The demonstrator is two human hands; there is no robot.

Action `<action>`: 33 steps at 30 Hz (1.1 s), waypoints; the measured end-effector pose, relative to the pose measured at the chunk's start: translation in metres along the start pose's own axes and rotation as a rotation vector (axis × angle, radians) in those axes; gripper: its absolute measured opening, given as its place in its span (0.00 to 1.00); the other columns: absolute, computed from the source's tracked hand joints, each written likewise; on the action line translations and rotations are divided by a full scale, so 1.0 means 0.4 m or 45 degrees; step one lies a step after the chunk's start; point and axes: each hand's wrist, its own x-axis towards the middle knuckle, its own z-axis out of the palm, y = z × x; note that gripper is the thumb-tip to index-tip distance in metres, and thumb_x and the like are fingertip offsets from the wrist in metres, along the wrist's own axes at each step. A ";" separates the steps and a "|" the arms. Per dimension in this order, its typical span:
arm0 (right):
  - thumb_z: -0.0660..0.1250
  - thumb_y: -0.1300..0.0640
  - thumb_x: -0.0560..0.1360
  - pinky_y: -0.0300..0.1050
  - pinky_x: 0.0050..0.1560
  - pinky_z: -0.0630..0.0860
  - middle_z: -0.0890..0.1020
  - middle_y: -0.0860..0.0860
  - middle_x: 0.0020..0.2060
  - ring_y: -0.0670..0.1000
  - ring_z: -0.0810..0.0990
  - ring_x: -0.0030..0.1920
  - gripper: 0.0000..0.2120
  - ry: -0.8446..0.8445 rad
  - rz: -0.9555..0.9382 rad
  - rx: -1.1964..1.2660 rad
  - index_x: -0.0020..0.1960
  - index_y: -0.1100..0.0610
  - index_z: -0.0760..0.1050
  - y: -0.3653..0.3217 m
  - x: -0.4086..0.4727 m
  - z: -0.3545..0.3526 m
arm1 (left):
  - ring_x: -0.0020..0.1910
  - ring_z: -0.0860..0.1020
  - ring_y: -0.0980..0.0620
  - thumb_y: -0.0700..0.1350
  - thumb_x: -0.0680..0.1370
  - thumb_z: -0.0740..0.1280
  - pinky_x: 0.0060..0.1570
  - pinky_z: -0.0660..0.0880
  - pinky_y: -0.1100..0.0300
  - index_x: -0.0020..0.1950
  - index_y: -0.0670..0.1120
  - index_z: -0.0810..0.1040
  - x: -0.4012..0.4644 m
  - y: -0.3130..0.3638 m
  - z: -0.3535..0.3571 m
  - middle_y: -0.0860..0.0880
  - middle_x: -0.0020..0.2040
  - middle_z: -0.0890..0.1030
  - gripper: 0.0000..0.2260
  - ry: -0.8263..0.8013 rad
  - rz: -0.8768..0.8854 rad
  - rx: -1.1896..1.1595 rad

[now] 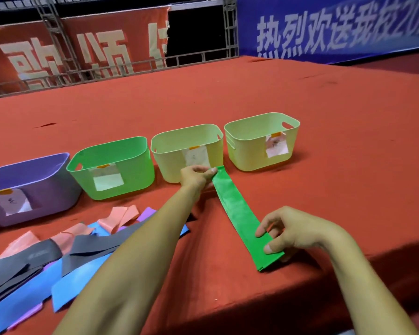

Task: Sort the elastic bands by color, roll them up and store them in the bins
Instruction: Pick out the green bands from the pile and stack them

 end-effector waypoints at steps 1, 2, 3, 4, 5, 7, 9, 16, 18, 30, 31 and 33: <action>0.80 0.70 0.70 0.47 0.36 0.84 0.70 0.56 0.40 0.50 0.74 0.36 0.15 -0.005 0.023 0.038 0.54 0.59 0.83 0.007 0.001 -0.005 | 0.29 0.85 0.52 0.33 0.75 0.79 0.29 0.82 0.60 0.53 0.35 0.81 0.008 -0.011 0.014 0.39 0.43 0.85 0.10 -0.013 0.012 0.032; 0.80 0.70 0.70 0.48 0.36 0.84 0.69 0.55 0.39 0.50 0.74 0.36 0.15 -0.011 0.044 0.065 0.54 0.59 0.83 0.012 0.002 -0.009 | 0.30 0.85 0.52 0.33 0.75 0.78 0.29 0.82 0.60 0.52 0.35 0.81 0.018 -0.022 0.026 0.39 0.44 0.85 0.09 -0.032 0.033 0.067; 0.80 0.70 0.70 0.49 0.36 0.85 0.69 0.55 0.39 0.51 0.74 0.36 0.15 -0.014 0.063 0.075 0.54 0.59 0.83 0.017 0.004 -0.013 | 0.31 0.85 0.52 0.33 0.76 0.78 0.30 0.82 0.61 0.52 0.34 0.81 0.029 -0.032 0.037 0.39 0.45 0.85 0.09 -0.050 0.059 0.107; 0.80 0.70 0.70 0.50 0.36 0.85 0.69 0.55 0.38 0.51 0.75 0.36 0.15 -0.009 0.080 0.069 0.54 0.59 0.83 0.021 0.005 -0.018 | 0.31 0.85 0.52 0.34 0.76 0.79 0.30 0.82 0.61 0.53 0.33 0.81 0.035 -0.039 0.049 0.39 0.46 0.85 0.10 -0.066 0.089 0.146; 0.81 0.70 0.70 0.50 0.36 0.85 0.69 0.54 0.38 0.51 0.75 0.36 0.16 0.001 0.100 0.058 0.54 0.59 0.83 0.023 0.005 -0.022 | 0.32 0.85 0.53 0.34 0.76 0.79 0.30 0.81 0.62 0.53 0.33 0.81 0.043 -0.045 0.060 0.39 0.46 0.85 0.11 -0.074 0.119 0.184; 0.81 0.70 0.70 0.51 0.36 0.86 0.71 0.53 0.37 0.50 0.77 0.33 0.16 0.010 0.150 0.037 0.54 0.58 0.82 0.027 0.004 -0.027 | 0.32 0.85 0.52 0.38 0.75 0.80 0.31 0.81 0.59 0.53 0.35 0.83 0.056 -0.060 0.081 0.39 0.47 0.86 0.11 -0.103 0.179 0.280; 0.81 0.69 0.70 0.52 0.36 0.86 0.73 0.54 0.37 0.51 0.79 0.31 0.17 0.007 0.197 0.009 0.54 0.57 0.82 0.028 0.002 -0.029 | 0.37 0.86 0.50 0.44 0.74 0.82 0.35 0.84 0.54 0.48 0.43 0.85 0.069 -0.078 0.098 0.44 0.47 0.88 0.09 -0.106 0.268 0.464; 0.86 0.60 0.66 0.43 0.41 0.75 0.78 0.49 0.36 0.50 0.76 0.35 0.16 0.135 0.192 -0.291 0.48 0.48 0.85 0.028 0.024 -0.033 | 0.49 0.82 0.51 0.58 0.74 0.79 0.43 0.74 0.56 0.51 0.53 0.89 0.054 -0.109 0.106 0.53 0.49 0.87 0.11 0.079 0.578 1.159; 0.87 0.58 0.64 0.43 0.46 0.77 0.80 0.47 0.39 0.51 0.82 0.41 0.16 0.149 0.193 -0.335 0.47 0.47 0.85 0.029 0.029 -0.038 | 0.51 0.84 0.49 0.58 0.75 0.79 0.44 0.76 0.55 0.54 0.52 0.88 0.051 -0.106 0.106 0.52 0.50 0.87 0.14 0.083 0.622 1.226; 0.79 0.46 0.73 0.46 0.39 0.78 0.85 0.49 0.36 0.42 0.78 0.33 0.10 0.504 -0.217 -0.245 0.42 0.51 0.83 -0.009 0.059 -0.011 | 0.39 0.84 0.56 0.53 0.78 0.78 0.41 0.78 0.60 0.53 0.50 0.86 -0.073 -0.049 0.023 0.55 0.39 0.85 0.09 -0.106 0.841 0.830; 0.78 0.46 0.74 0.44 0.39 0.77 0.86 0.47 0.37 0.41 0.78 0.34 0.09 0.533 -0.277 -0.232 0.42 0.50 0.83 -0.022 0.061 0.001 | 0.39 0.84 0.56 0.52 0.78 0.77 0.40 0.77 0.62 0.53 0.50 0.86 -0.100 -0.037 0.005 0.56 0.38 0.85 0.08 -0.143 0.872 0.784; 0.78 0.46 0.75 0.39 0.38 0.74 0.85 0.43 0.38 0.39 0.78 0.34 0.07 0.567 -0.391 -0.184 0.43 0.48 0.83 -0.057 0.067 0.032 | 0.39 0.84 0.56 0.52 0.79 0.77 0.39 0.77 0.60 0.52 0.51 0.86 -0.151 -0.014 -0.039 0.57 0.37 0.84 0.07 -0.195 0.910 0.697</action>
